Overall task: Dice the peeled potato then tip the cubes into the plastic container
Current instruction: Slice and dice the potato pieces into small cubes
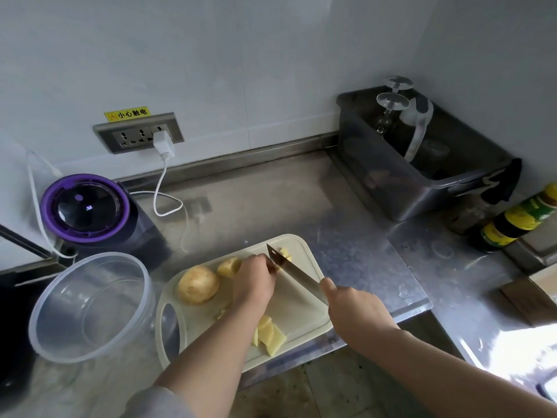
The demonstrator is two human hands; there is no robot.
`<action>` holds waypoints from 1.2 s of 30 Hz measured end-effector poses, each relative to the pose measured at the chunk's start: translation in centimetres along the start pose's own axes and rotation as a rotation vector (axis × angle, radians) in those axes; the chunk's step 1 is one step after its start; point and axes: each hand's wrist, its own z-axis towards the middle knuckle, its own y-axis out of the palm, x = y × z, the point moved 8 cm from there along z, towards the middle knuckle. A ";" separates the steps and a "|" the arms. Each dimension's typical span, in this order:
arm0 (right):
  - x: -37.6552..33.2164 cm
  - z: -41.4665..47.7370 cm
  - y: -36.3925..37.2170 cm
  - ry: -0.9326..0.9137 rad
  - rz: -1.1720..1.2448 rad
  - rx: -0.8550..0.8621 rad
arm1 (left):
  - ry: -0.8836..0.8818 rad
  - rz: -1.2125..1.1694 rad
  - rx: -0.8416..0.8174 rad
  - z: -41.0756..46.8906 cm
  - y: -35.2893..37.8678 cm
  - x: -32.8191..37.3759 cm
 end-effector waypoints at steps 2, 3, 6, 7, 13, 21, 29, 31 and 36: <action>0.0 0.1 0.2 0.004 -0.012 -0.016 | 0.004 0.006 -0.002 0.0 0.0 0.1; -0.1 0.1 0.4 0.003 -0.018 -0.030 | 0.007 0.014 -0.003 0.0 0.0 0.1; -0.6 0.2 1.3 -0.018 0.002 -0.075 | 0.011 0.023 -0.002 0.1 0.0 0.1; -0.6 0.2 1.5 -0.019 0.004 -0.087 | 0.010 0.021 -0.001 0.2 0.0 0.1; 1.1 0.8 0.1 0.000 -0.024 -0.026 | 0.004 -0.013 -0.004 0.4 0.1 0.1; 2.1 0.7 -1.0 -0.032 -0.057 0.042 | -0.039 -0.325 -0.051 0.6 -1.0 -0.5; 2.7 0.6 -0.8 -0.045 -0.042 0.062 | 0.369 0.171 -0.495 -5.3 -2.2 -1.4; 2.7 0.5 -0.9 -0.043 -0.028 0.058 | 0.525 0.361 -0.495 -6.4 -1.9 -0.9; 2.5 0.3 -1.2 -0.052 -0.024 0.050 | 0.579 0.446 -0.427 -6.7 -2.1 -0.1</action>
